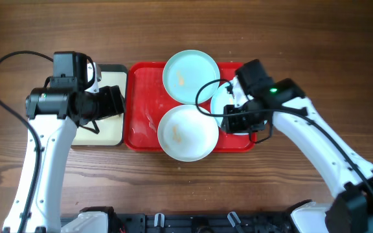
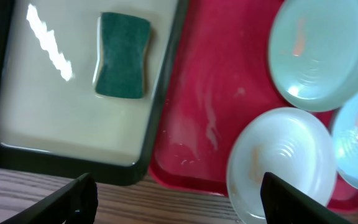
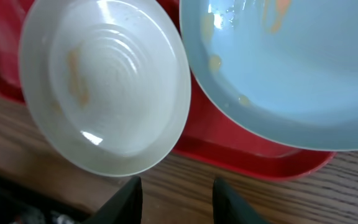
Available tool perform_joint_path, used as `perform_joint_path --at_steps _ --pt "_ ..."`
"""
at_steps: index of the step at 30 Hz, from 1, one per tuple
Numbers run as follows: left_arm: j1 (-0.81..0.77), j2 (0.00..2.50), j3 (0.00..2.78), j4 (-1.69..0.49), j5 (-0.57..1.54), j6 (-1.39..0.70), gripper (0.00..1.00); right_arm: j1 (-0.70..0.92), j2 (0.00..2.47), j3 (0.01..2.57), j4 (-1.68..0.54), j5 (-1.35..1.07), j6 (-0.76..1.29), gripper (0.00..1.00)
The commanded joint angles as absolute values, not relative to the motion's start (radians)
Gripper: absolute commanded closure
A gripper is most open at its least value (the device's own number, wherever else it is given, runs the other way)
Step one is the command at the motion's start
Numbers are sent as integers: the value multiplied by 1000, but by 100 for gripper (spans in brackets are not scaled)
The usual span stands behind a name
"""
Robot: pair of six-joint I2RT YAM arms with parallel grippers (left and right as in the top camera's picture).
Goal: Clean dirty plates on tray and stack at the side
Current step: 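Move the left gripper to the sponge and the right gripper to the white plate rim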
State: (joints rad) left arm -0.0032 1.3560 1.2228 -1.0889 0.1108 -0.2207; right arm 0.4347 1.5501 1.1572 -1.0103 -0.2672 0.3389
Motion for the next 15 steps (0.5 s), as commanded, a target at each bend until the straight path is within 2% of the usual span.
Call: perform_joint_path --at_steps 1,5,11,15 --pt "3 1408 1236 -1089 54 -248 19 484 1610 1130 -965 -161 397 63" --pt "3 1439 1236 -1088 54 -248 23 505 1664 1098 -877 -163 426 72" --pt "3 1448 1236 -1070 54 -248 24 508 1752 1088 -803 -164 429 74" --pt "3 1448 1235 -1070 54 -248 24 508 1786 1088 -785 -182 430 85"
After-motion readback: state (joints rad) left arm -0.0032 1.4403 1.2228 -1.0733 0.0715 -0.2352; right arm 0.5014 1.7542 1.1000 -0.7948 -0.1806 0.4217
